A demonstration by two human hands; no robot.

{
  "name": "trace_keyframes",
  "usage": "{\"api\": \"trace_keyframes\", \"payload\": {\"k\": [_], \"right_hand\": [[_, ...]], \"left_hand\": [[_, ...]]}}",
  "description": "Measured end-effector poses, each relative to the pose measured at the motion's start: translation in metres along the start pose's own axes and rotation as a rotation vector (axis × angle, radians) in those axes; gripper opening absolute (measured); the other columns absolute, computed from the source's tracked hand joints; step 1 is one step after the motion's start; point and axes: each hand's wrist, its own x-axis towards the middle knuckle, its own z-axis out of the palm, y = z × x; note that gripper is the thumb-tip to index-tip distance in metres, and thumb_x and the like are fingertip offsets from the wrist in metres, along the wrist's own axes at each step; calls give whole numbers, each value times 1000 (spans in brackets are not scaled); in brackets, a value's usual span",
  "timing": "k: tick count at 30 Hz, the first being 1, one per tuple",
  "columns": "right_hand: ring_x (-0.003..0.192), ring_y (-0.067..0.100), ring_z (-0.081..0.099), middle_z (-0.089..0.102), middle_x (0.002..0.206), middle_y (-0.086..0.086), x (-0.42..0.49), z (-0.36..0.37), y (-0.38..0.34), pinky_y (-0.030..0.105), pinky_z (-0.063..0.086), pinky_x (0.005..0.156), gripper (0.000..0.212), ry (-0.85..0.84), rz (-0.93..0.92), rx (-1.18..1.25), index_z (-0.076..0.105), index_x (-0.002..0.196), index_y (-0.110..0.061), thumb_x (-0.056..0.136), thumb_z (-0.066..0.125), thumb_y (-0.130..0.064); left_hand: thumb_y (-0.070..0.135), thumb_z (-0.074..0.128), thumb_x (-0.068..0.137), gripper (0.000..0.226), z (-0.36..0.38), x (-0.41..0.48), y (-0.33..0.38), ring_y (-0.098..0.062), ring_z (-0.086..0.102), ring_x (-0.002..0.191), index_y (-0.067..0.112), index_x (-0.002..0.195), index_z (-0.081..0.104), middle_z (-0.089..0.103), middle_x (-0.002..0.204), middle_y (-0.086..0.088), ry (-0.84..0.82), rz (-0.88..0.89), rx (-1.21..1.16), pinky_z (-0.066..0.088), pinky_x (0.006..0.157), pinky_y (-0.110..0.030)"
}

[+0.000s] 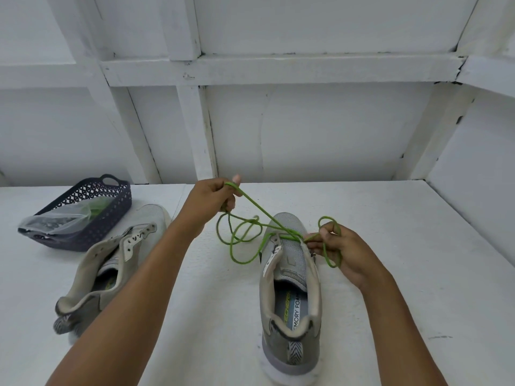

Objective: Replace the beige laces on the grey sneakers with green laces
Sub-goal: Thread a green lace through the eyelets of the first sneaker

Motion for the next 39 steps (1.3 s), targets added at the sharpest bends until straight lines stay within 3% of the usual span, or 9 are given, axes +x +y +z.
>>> {"api": "trace_keyframes", "payload": {"k": [6, 10, 17, 21, 25, 28, 32, 35, 39], "right_hand": [[62, 26, 68, 58, 55, 9, -5, -9, -8, 44, 62, 66, 27, 23, 80, 531, 46, 77, -12, 102, 37, -12], [47, 11, 37, 30, 53, -3, 1, -6, 0, 29, 54, 52, 25, 103, 74, 267, 42, 77, -17, 101, 49, -17], [78, 15, 60, 64, 82, 8, -3, -12, -18, 22, 52, 66, 22, -154, -3, -607, 67, 89, 1, 89, 71, -20], [73, 14, 54, 60, 75, 5, 0, -9, -18, 23, 47, 66, 12, -193, 14, -642, 64, 79, -9, 91, 64, -5], [70, 14, 48, 53, 73, 4, 0, -5, -18, 22, 43, 64, 20, -197, 44, -649, 58, 75, -12, 93, 59, -3], [71, 15, 47, 52, 74, 4, 1, -4, -19, 23, 43, 66, 21, -188, 73, -643, 57, 75, -12, 95, 56, -4], [75, 19, 43, 48, 79, 8, 3, -3, -19, 28, 40, 68, 23, -170, 120, -611, 55, 76, -14, 96, 53, -3], [76, 19, 40, 44, 80, 9, 2, -3, -18, 29, 38, 68, 20, -170, 123, -603, 51, 78, -12, 97, 52, -4], [69, 17, 38, 43, 72, 2, 4, -2, -17, 28, 37, 65, 22, -156, 127, -604, 49, 77, -13, 94, 50, 0]], "left_hand": [[45, 62, 93, 39, 1, 5, -14, -11, 67, 82, 10, 81, 75, 75, 82, -1, -57, -80, 158, 52, 81, -31], [34, 70, 90, 22, 8, 6, -15, -11, 69, 83, 12, 85, 73, 75, 84, -3, -130, -62, 196, 53, 82, -32], [54, 55, 94, 46, 13, 6, -7, -27, 74, 82, 10, 102, 65, 74, 96, -11, -262, -251, 167, 62, 73, -44], [57, 51, 95, 50, 16, 0, -5, -36, 73, 79, 10, 111, 58, 73, 90, -21, -369, -409, 178, 60, 66, -40], [12, 58, 99, 21, 18, 2, -11, -34, 70, 84, 3, 117, 55, 72, 90, -22, -436, -404, -63, 57, 89, -51], [-4, 54, 96, 30, 16, 2, -8, -30, 66, 76, 3, 125, 52, 67, 84, -18, -494, -401, -199, 59, 81, -46], [1, 52, 97, 29, 8, 5, -2, -15, 39, 51, 8, 125, 57, 55, 70, -9, -461, -375, -83, 37, 48, -28], [9, 59, 95, 28, 0, 8, 3, -14, 33, 52, 11, 123, 61, 47, 62, -4, -412, -294, -38, 27, 49, -28], [23, 58, 91, 23, -10, 8, 6, -11, 33, 48, 11, 103, 72, 35, 52, 2, -373, -69, -430, 33, 51, -25]]}}
